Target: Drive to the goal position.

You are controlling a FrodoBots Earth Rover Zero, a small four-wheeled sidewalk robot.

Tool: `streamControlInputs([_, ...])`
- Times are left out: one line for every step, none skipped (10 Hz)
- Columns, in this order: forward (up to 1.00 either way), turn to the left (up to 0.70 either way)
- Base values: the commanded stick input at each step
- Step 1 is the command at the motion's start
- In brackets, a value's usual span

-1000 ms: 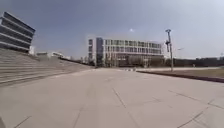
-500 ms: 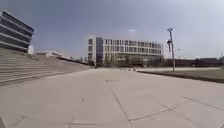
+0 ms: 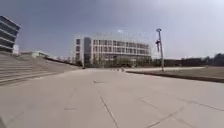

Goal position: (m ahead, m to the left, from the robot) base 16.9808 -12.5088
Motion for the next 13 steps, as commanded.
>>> streamControlInputs([0.70,0.01])
streamControlInputs([0.70,0.01])
streamControlInputs([0.70,0.01])
streamControlInputs([0.70,0.36])
streamControlInputs([0.70,0.36])
streamControlInputs([0.70,0.36])
streamControlInputs([0.70,0.36])
streamControlInputs([0.70,0.36])
streamControlInputs([0.70,0.36])
streamControlInputs([0.70,0.36])
streamControlInputs([0.70,0.36])
streamControlInputs([0.70,0.34])
streamControlInputs([0.70,0.02])
